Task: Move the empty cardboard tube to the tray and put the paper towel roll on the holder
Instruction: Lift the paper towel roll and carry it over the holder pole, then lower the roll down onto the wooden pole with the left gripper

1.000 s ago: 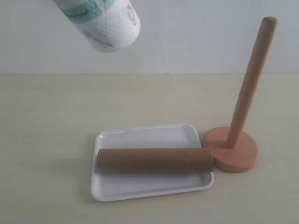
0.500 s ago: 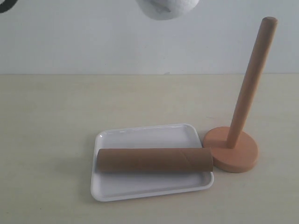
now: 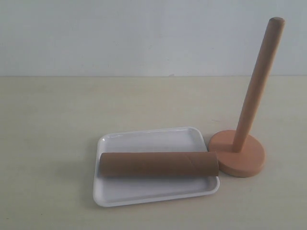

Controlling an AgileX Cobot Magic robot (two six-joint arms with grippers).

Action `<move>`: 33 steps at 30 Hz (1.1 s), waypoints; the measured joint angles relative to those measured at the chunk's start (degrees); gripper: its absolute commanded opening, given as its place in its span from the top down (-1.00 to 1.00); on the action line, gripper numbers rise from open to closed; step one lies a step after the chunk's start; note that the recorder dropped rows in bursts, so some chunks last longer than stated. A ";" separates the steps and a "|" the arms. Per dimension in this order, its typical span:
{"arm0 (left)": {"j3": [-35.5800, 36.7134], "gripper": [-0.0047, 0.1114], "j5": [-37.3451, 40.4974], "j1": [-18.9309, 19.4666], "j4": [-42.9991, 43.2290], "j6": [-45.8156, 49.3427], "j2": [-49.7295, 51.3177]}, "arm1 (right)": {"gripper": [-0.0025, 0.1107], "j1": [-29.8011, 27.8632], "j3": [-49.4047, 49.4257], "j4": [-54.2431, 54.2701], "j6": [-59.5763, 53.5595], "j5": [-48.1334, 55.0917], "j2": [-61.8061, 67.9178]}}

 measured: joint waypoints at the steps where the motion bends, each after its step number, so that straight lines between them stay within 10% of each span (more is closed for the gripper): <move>1: -2.23 0.85 1.39 -0.75 -0.11 0.00 2.25 | 0.93 0.00 0.00 0.00 0.00 0.00 0.00; 33: -8.92 0.85 7.85 -3.25 2.79 -6.83 18.93 | 0.93 0.00 0.00 0.00 0.00 0.00 0.00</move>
